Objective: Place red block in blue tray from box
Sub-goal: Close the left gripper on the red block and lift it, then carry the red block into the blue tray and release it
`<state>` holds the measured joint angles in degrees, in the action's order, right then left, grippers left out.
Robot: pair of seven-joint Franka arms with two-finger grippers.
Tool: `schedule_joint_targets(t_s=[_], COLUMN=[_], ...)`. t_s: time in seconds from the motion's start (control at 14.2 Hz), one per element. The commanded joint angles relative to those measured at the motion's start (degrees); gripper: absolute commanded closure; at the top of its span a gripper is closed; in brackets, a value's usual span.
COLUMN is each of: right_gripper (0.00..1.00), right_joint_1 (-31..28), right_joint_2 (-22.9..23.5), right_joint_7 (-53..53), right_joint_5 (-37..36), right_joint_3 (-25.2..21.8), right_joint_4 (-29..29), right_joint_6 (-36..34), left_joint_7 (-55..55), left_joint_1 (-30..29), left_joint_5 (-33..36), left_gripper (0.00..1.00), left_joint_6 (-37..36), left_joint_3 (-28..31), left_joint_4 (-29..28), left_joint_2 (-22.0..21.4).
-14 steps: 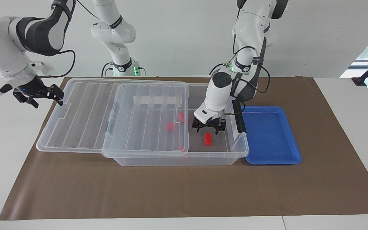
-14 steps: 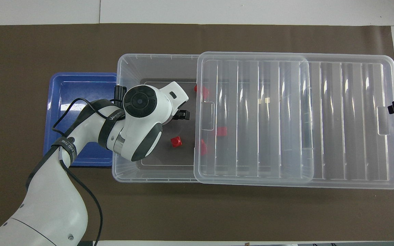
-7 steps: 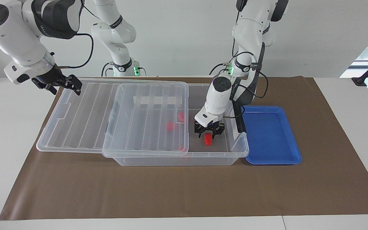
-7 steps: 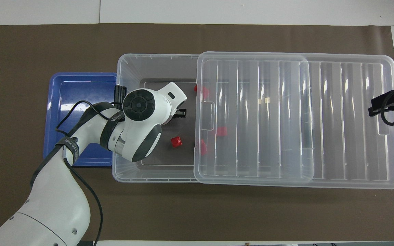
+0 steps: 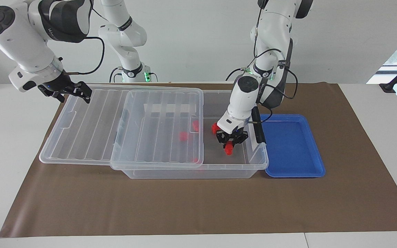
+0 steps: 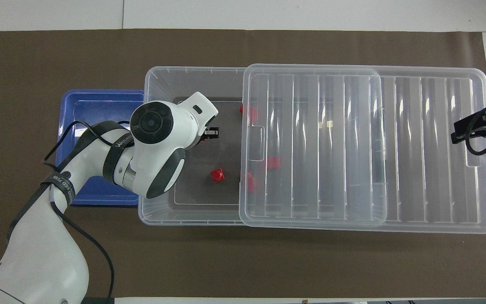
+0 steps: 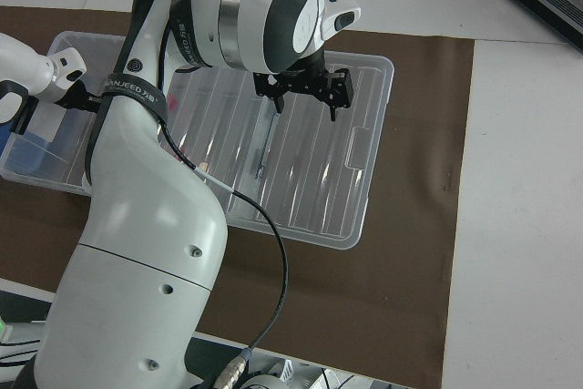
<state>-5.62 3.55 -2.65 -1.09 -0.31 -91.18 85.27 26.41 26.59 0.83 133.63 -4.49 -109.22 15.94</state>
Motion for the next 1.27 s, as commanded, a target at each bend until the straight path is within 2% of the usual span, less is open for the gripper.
schedule_joint_targets(t_s=[0.0,0.07,0.14,0.21,0.28,0.35,0.56,0.63,0.92,1.2], right_gripper=[0.00,0.00,0.06,0.44,0.75,1.00,1.00,1.00,1.00,1.00], right_joint_1=[-0.62,-0.71,-0.80,-0.80,-0.80,-0.80,-0.80,-0.80,-0.80,-0.80], right_joint_2=[-0.12,-0.12,-0.21,-0.29,-0.30,-0.30,-0.30,-0.30,-0.21,-0.21], right_joint_7=[0.37,-0.85,-3.39,-8.03,-13.55,-17.61,-19.76,-19.85,-20.37,-20.90], right_joint_5=[-0.31,-0.41,-0.41,-0.41,-0.41,-0.41,-0.41,-0.41,-0.58,-0.85], right_joint_3=[0.57,-0.12,-1.17,-3.79,-6.08,-8.11,-11.72,-12.60,-13.84,-14.36], right_joint_4=[0.13,0.22,-0.05,-0.66,-1.36,-2.24,-6.18,-7.33,-12.17,-14.89], right_joint_6=[-0.11,0.24,2.42,4.53,5.68,7.35,12.18,13.59,19.22,22.11], left_joint_7=[1.45,1.46,1.28,1.11,0.76,0.40,-0.39,-0.74,-15.30,-25.94], left_joint_1=[-0.49,-0.31,-0.31,-0.66,-0.83,-1.79,-5.48,-8.37,-16.64,-22.88], left_joint_5=[1.28,1.28,1.20,1.28,1.20,1.19,1.19,1.19,1.19,1.19], left_gripper=[1.00,1.00,1.00,1.00,1.00,1.00,1.00,1.00,1.00,1.00], left_joint_6=[-7.13,-9.68,-11.96,-13.38,-14.61,-15.75,-17.87,-17.70,-15.69,-2.18], left_joint_3=[-0.17,-0.17,-0.17,-0.17,0.18,0.18,0.44,0.36,0.27,0.36], left_joint_4=[-1.88,-1.62,-1.61,-1.61,-1.61,-1.70,-1.88,-1.97,-4.68,-13.55], left_joint_2=[-7.57,-8.72,-10.56,-12.15,-13.38,-14.70,-16.56,-16.47,-16.73,-15.77])
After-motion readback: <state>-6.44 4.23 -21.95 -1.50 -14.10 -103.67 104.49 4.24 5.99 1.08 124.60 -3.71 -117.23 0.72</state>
